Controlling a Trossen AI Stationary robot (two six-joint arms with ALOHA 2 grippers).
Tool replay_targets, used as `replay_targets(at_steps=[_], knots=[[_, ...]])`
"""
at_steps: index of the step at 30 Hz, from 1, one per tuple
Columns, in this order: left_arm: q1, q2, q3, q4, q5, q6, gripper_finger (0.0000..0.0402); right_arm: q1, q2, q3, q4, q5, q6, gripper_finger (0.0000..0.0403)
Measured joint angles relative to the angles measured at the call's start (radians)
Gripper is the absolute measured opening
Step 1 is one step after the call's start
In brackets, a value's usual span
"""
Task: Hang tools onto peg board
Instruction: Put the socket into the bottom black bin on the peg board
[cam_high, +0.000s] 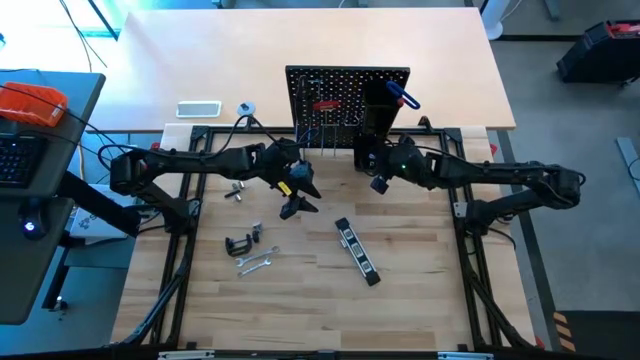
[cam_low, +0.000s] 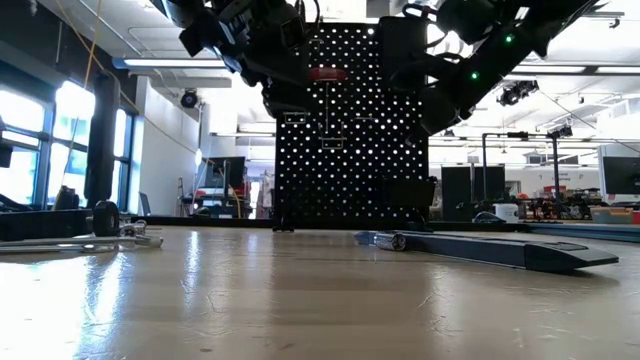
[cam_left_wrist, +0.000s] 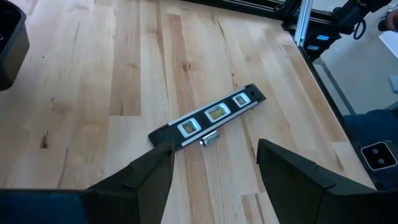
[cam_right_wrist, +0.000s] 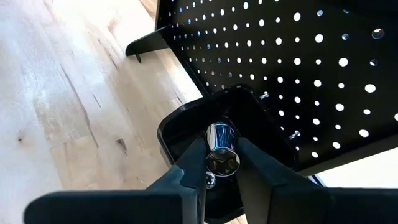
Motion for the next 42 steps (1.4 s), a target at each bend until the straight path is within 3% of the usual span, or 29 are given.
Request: replay_targets(at_steps=[30, 42], knots=[[0.000, 0.000, 0.000, 0.000, 0.000, 0.000, 0.0223, -0.020, 0.000, 0.000, 0.008, -0.004, -0.010, 0.0057], [0.000, 0.000, 0.000, 0.002, 0.000, 0.000, 0.0223, -0.083, 0.093, 0.000, 0.010, -0.141, 0.022, 0.0057]])
